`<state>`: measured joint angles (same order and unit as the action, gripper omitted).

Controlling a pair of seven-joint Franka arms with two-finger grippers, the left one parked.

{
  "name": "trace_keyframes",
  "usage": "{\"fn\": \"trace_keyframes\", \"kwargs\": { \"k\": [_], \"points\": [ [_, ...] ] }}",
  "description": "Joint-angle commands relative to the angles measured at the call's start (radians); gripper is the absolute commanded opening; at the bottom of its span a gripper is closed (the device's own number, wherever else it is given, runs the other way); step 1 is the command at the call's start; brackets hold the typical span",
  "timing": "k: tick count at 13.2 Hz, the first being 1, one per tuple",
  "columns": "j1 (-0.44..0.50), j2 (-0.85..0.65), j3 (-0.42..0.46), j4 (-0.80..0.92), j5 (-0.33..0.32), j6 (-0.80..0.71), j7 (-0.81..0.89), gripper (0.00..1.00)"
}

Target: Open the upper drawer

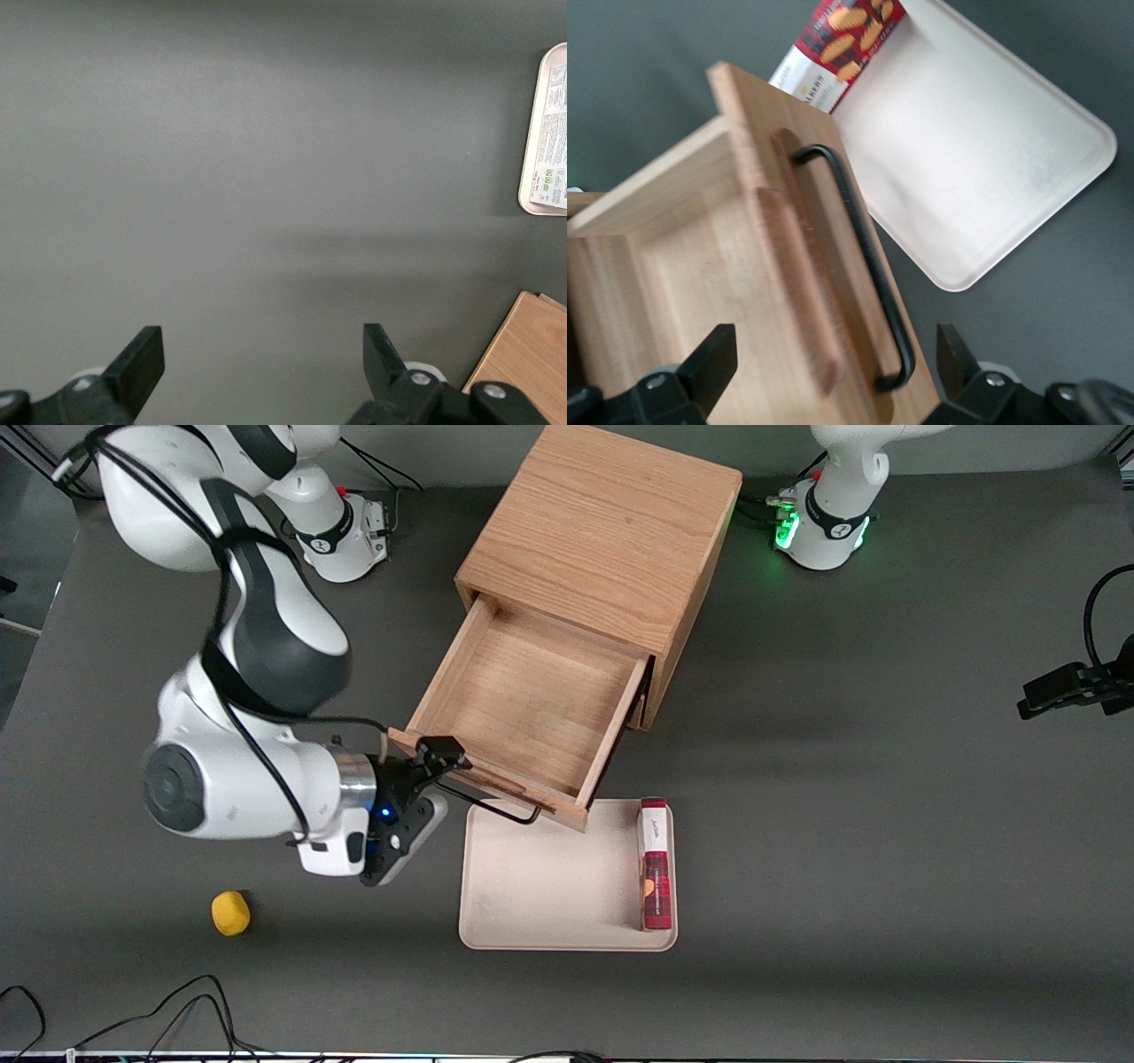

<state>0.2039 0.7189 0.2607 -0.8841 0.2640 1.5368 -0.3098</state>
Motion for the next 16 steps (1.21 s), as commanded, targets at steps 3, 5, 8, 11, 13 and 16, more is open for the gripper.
{"fn": "trace_keyframes", "kwargs": {
  "k": [3,5,8,11,13,16],
  "points": [
    [-0.020,-0.234,-0.070,-0.053,-0.028,-0.182,0.227,1.00],
    [-0.020,-0.323,-0.138,-0.082,-0.061,-0.271,0.310,1.00],
    [-0.020,-0.468,-0.234,-0.165,-0.142,-0.369,0.313,1.00],
    [-0.021,-0.715,-0.285,-0.460,-0.212,-0.391,0.385,1.00],
    [-0.021,-0.835,-0.326,-0.635,-0.248,-0.344,0.390,1.00],
    [-0.021,-1.004,-0.366,-0.919,-0.258,-0.189,0.420,1.00]
  ]
}}
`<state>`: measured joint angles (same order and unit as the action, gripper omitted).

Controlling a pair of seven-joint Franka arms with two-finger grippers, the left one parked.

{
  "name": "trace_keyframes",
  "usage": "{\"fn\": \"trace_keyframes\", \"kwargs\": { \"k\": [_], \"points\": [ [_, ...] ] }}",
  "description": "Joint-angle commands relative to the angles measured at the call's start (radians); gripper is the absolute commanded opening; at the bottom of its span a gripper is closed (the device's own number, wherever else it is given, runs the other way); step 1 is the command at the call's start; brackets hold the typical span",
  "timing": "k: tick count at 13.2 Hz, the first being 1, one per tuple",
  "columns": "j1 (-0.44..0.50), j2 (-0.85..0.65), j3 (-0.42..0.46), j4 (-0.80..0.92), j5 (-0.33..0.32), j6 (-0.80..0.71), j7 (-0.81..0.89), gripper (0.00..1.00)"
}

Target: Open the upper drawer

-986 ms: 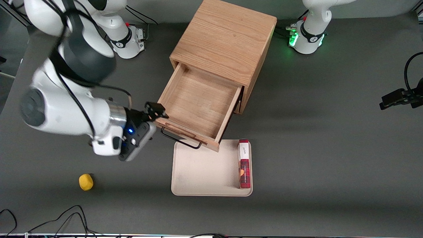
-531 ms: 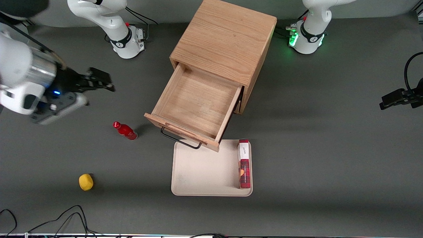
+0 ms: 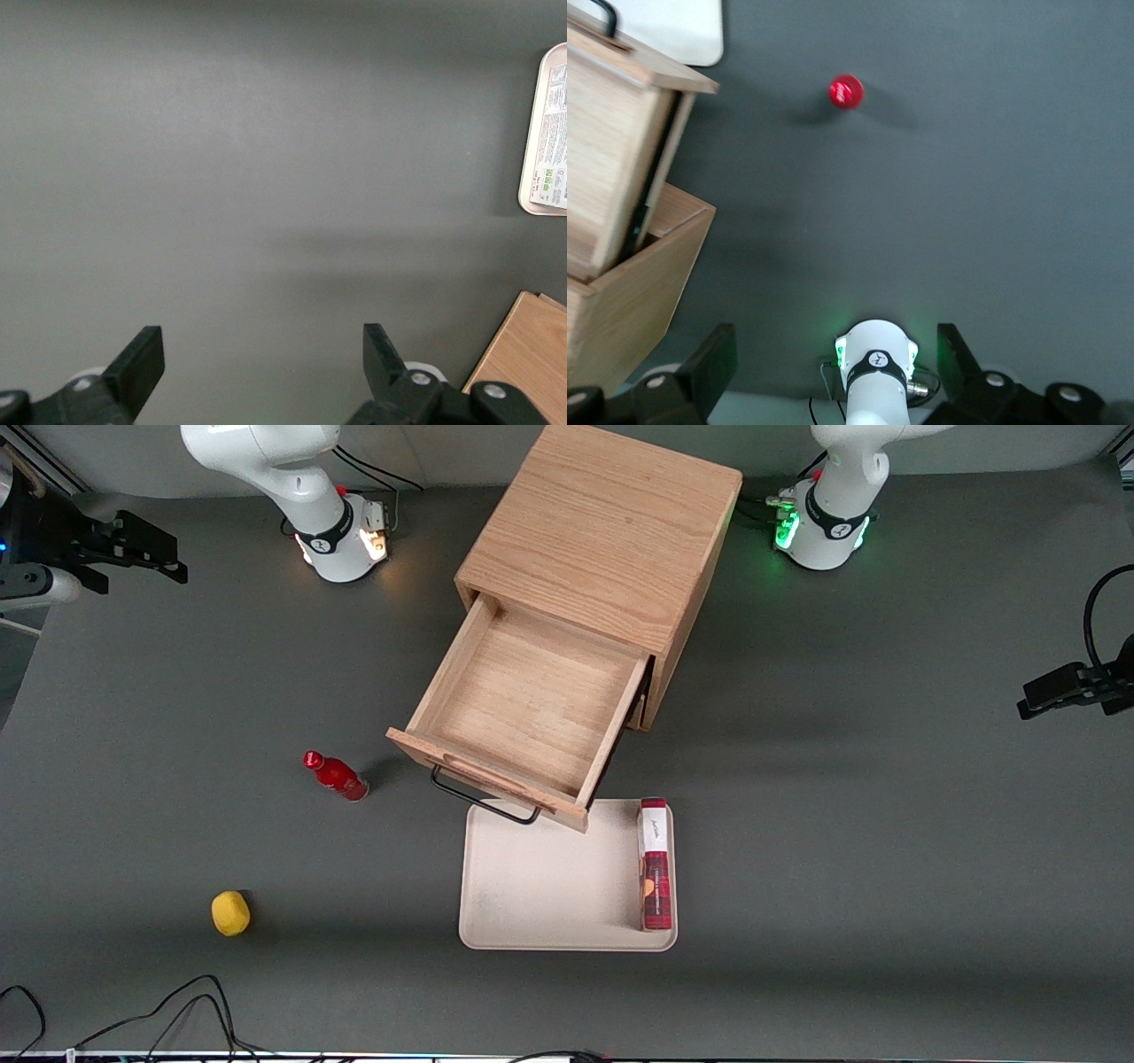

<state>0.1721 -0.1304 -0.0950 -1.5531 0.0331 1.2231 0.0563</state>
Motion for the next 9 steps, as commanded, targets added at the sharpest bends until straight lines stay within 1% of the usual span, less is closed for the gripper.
{"fn": "trace_keyframes", "kwargs": {
  "k": [1,3,6,9],
  "points": [
    [0.009,-0.178,-0.011,-0.293,-0.044,0.150,0.057,1.00],
    [0.010,-0.172,-0.012,-0.286,-0.051,0.156,0.085,1.00],
    [0.012,-0.069,-0.008,-0.196,-0.065,0.144,0.123,1.00],
    [0.012,-0.040,-0.012,-0.176,-0.068,0.144,0.169,1.00]
  ]
}}
